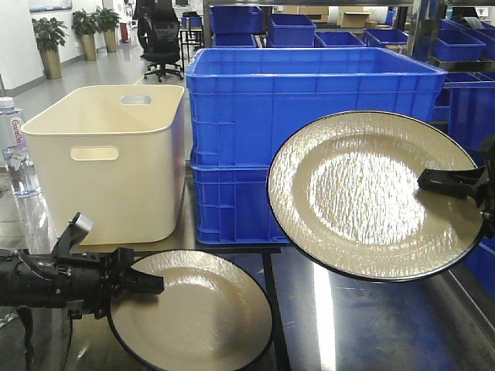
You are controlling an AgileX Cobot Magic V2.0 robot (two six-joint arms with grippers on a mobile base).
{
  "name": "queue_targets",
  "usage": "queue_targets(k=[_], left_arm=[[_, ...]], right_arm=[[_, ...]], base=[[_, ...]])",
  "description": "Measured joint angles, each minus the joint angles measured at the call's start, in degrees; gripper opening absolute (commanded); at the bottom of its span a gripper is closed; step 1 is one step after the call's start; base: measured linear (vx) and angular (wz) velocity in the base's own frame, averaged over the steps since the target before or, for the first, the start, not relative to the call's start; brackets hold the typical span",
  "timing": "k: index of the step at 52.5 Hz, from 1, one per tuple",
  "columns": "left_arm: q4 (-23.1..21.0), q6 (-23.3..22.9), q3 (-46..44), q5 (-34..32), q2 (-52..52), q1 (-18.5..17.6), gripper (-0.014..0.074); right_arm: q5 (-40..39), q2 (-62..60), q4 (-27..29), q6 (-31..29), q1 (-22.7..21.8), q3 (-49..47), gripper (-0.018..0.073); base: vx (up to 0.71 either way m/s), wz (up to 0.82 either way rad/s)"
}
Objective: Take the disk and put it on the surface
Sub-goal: 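Lower the left gripper's plate onto the steel table and release, then lower the right gripper's plate onto the first plate and release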
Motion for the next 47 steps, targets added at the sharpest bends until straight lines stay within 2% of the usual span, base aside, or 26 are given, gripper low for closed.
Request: queue_targets(k=[8, 16, 26, 32, 36, 41, 47], left_arm=[[0.66, 2.38, 0.00, -1.69, 0.00, 0.29, 0.0533], [4.40, 6.17, 0.00, -4.18, 0.00, 1.60, 0.0532], [8.26, 6.90, -0.19, -5.56, -0.19, 4.56, 0.0511], [9.43, 6.94, -0.19, -5.48, -2.05, 6.76, 0.0391], [9.56, 6.89, -0.19, -4.33, -4.63, 8.43, 0.0232], [9.66, 6.89, -0.19, -2.95, -9.83, 10.91, -0.0013], [9.67, 6.89, -0.19, -3.07, -17.25, 13.48, -0.0010]], right_arm=[[1.30, 0.00, 0.00, 0.00, 0.00, 0.00, -0.0009], [2.43, 0.00, 0.00, 0.00, 0.00, 0.00, -0.0009], [4.35, 0.00, -0.27, 0.00, 0.00, 0.00, -0.0009], [4.57, 0.00, -1.13, -0.05, 0.00, 0.00, -0.0009], [4.57, 0.00, -2.23, -0.34, 0.00, 0.00, -0.0009], [4.38, 0.00, -4.48, -0.94, 0.00, 0.00, -0.0009], [3.09, 0.20, -6.37, -1.12, 0.13, 0.00, -0.0009]], base=[[0.00, 0.00], [0.00, 0.00], [0.00, 0.00], [0.00, 0.00], [0.00, 0.00], [0.00, 0.00], [0.00, 0.00]])
